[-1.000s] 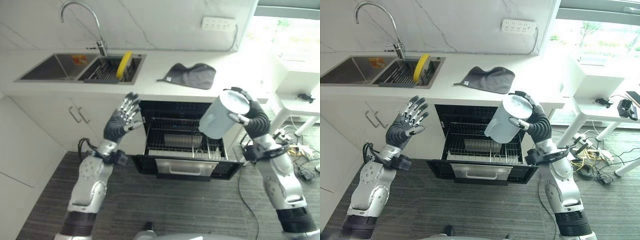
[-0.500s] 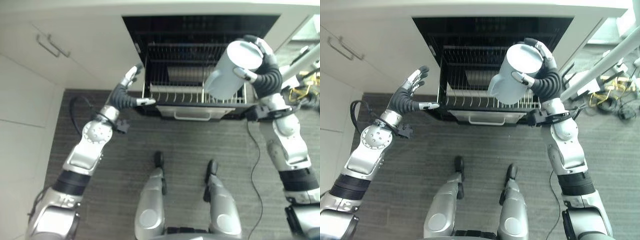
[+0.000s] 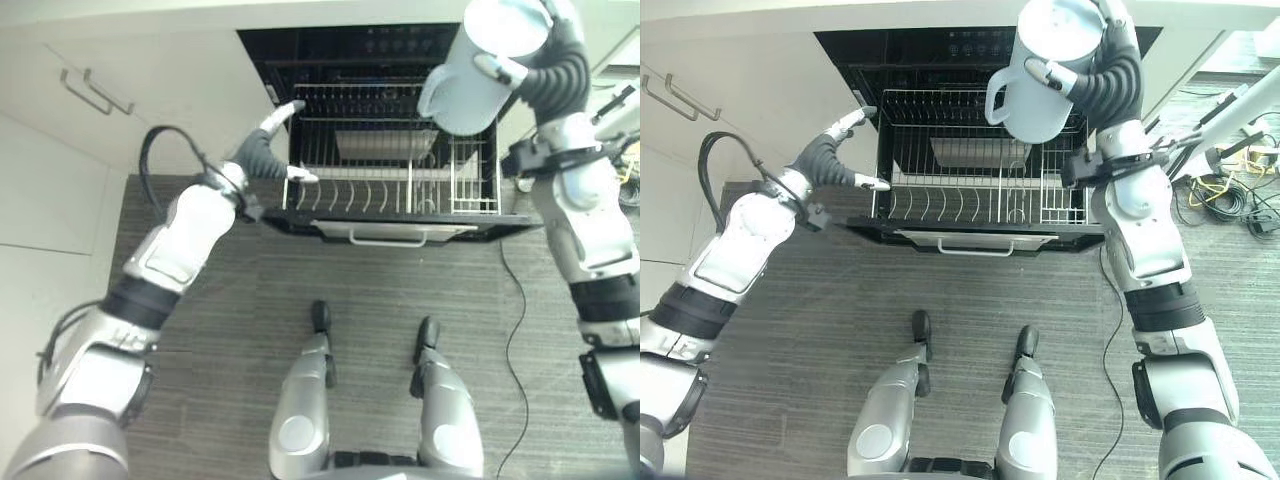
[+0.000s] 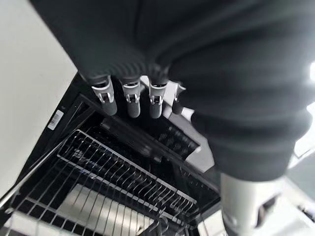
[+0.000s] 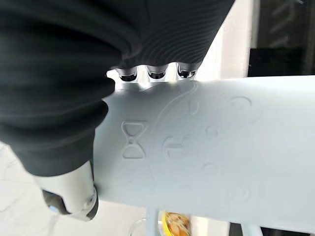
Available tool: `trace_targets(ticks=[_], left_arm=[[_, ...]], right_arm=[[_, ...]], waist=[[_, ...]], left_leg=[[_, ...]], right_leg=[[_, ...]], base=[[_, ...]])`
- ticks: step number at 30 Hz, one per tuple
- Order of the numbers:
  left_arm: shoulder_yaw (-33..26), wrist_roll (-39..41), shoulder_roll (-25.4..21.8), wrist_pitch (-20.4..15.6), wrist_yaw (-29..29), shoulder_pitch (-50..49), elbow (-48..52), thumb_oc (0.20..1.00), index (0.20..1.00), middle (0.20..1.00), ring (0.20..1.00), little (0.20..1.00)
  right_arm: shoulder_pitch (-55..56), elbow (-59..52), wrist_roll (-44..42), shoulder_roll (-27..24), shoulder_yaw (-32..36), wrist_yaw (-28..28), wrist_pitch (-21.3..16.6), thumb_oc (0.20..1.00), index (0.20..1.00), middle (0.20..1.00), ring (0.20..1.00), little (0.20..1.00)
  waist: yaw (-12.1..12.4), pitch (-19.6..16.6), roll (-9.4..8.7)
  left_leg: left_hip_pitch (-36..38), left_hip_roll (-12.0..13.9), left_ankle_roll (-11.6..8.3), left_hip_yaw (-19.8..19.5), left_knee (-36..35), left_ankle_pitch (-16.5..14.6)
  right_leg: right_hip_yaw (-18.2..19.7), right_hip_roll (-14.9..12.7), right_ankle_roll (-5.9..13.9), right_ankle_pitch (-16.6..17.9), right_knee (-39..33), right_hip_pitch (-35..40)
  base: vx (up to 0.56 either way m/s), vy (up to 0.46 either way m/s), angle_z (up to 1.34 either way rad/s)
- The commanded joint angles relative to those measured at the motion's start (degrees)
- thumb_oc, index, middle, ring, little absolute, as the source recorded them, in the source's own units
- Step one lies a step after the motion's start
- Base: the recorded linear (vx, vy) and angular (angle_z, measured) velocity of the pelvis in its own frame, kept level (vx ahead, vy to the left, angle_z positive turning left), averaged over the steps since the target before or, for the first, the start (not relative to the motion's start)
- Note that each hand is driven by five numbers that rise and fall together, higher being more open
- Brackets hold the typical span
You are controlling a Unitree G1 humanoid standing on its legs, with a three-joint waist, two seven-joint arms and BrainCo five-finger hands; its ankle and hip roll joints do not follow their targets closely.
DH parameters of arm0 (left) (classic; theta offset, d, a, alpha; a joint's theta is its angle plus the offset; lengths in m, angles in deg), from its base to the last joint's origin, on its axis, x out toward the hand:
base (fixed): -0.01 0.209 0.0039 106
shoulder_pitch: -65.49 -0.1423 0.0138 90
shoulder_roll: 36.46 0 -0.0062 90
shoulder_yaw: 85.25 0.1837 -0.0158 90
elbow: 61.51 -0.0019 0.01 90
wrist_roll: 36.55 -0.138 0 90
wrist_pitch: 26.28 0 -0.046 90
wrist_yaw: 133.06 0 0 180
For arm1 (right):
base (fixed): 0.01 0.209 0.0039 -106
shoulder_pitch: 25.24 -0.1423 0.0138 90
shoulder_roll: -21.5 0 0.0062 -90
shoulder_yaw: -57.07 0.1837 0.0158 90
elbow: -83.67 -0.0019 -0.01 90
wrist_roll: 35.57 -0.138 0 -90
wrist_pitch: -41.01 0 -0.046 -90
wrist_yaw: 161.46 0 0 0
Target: Place the dishes in the dishwasher.
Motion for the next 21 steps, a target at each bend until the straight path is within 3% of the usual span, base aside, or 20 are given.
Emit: trace_targets(ticks=[1, 3, 8, 13, 17, 18, 21], left_arm=[[1.91, -8.06, -0.92, 4.78, 2.21, 1.07, -2.31, 1.0, 1.0, 1.0, 1.0, 1.0], [8.74, -12.29, 2.54, 9.44, 5.53, 5.97, -12.12, 1.0, 1.0, 1.0, 1.0, 1.0], [11.68, -16.37, 7.49, 15.26, 16.52, 4.92, -18.26, 1.0, 1.0, 1.0, 1.0, 1.0], [13.38, -24.25, 15.49, 19.4, 28.0, 0.49, -30.79, 1.0, 1.0, 1.0, 1.0, 1.0], [15.67, -28.15, 17.78, 22.78, 37.03, -1.12, -36.23, 1.0, 1.0, 1.0, 1.0, 1.0], [16.71, -28.89, 18.03, 24.56, 41.55, -2.07, -37.07, 1.0, 1.0, 1.0, 1.0, 1.0], [19.28, -26.49, 17.78, 27.17, 49.84, -4.51, -36.47, 1.0, 1.0, 1.0, 1.0, 1.0]], right_arm=[[-1.98, -1.03, -0.42, 0.0, -0.59, -0.49, -3.59, 0.2, 0.2, 0.2, 0.2, 0.2], [-5.58, 1.88, -0.99, 0.83, -2.62, 0.09, -3.36, 0.2, 0.2, 0.2, 0.2, 0.2], [-7.07, 2.76, 0.53, 2.15, -3.33, 1.33, -2.02, 0.2, 0.2, 0.2, 0.2, 0.2], [-8.81, 4.86, 1.25, 3.6, -4.75, 2.86, -0.61, 0.2, 0.2, 0.2, 0.2, 0.2], [-10.67, 7.32, 1.24, 3.92, -5.96, 3.44, -0.1, 0.2, 0.2, 0.2, 0.2, 0.2], [-11.55, 8.51, 1.21, 3.91, -6.44, 3.79, 0.25, 0.2, 0.2, 0.2, 0.2, 0.2], [-13.19, 11.01, 1.94, 3.57, -7.35, 4.79, 1.19, 0.2, 0.2, 0.2, 0.2, 0.2]], waist=[[-1.05, -5.94, -3.08], [-1.99, -6.09, -3.48], [-2.64, -6.03, -3.68], [-3.67, -5.89, -3.86], [-4.1, -5.78, -3.86], [-4.22, -5.62, -3.79], [-4.38, -5.28, -3.42]], left_leg=[[-2.68, 1.32, -2.07, -0.63, 9.44, -8.94], [-2.55, 1.56, -1.87, -0.06, 9.61, -9.14], [-2.74, 1.69, -1.78, 0.24, 10.12, -9.56], [-2.14, 2.12, -1.81, 1.08, 10.5, -10.36], [-2.11, 2.18, -1.91, 1.38, 10.74, -10.58], [-1.97, 2.09, -1.89, 1.45, 10.71, -10.66], [-1.97, 1.83, -1.96, 1.43, 10.8, -10.9]], right_leg=[[1.75, -0.83, 0.58, -6.54, 3.52, -1.19], [2.36, -0.67, 0.76, -6.64, 4.28, -1.93], [3.08, -0.54, 0.8, -6.69, 4.81, -2.71], [3.7, -0.38, 0.74, -7.37, 5.57, -3.0], [3.9, -0.31, 0.54, -7.53, 5.82, -3.25], [3.97, -0.25, 0.44, -7.64, 5.85, -3.24], [4.31, -0.13, 0.24, -7.93, 6.11, -3.45]], base=[[0.02, 0.032, -0.09], [0.02, 0.042, -0.1], [0.0, 0.022, -0.13], [0.0, 0.031, -0.07], [0.0, 0.034, -0.16], [-0.01, 0.047, -0.15], [-0.01, 0.053, -0.07]])
